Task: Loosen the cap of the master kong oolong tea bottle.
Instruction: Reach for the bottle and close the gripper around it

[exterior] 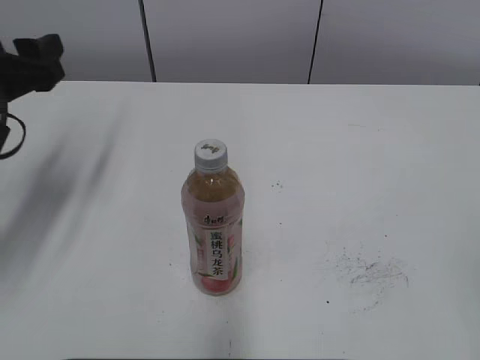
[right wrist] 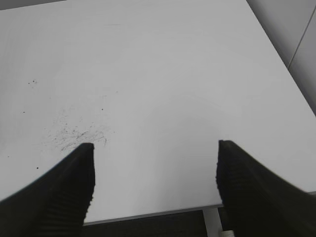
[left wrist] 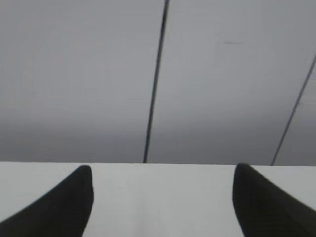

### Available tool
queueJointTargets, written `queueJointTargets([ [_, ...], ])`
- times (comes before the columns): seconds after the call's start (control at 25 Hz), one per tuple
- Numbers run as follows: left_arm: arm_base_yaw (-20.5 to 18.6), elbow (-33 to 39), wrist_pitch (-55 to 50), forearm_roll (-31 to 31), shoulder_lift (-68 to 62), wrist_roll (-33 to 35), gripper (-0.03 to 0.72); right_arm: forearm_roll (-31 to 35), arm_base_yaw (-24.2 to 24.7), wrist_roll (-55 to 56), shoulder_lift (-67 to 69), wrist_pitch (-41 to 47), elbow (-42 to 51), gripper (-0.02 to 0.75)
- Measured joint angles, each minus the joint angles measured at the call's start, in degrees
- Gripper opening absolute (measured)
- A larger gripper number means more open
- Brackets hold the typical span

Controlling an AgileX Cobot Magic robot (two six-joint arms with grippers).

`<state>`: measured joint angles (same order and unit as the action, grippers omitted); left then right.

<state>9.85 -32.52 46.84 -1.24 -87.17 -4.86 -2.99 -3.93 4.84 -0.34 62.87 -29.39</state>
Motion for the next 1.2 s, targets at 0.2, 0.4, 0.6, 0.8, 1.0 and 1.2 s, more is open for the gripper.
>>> queueJointTargets([
  [0.2,1.50,7.50,14.59,5.58,-1.61,-4.72,0.521,0.00,0.00,0.00,0.00,0.00,0.00,0.574],
  [0.4,1.50,16.66,21.50,13.67,-1.36,-5.55,0.521,0.00,0.00,0.00,0.00,0.00,0.00,0.574],
  [0.6,1.50,19.65,21.84,28.12,-0.86,-10.33,0.521,0.00,0.00,0.00,0.00,0.00,0.00,0.574],
  [0.8,1.50,19.65,22.03,40.52,0.95,-14.69,0.521,0.00,0.00,0.00,0.00,0.00,0.00,0.574],
  [1.0,1.50,19.65,22.22,47.11,3.81,-18.89,0.542,0.00,0.00,0.00,0.00,0.00,0.00,0.574],
  [1.2,2.06,19.65,22.46,51.30,4.26,-22.85,0.609,0.00,0.00,0.00,0.00,0.00,0.00,0.574],
])
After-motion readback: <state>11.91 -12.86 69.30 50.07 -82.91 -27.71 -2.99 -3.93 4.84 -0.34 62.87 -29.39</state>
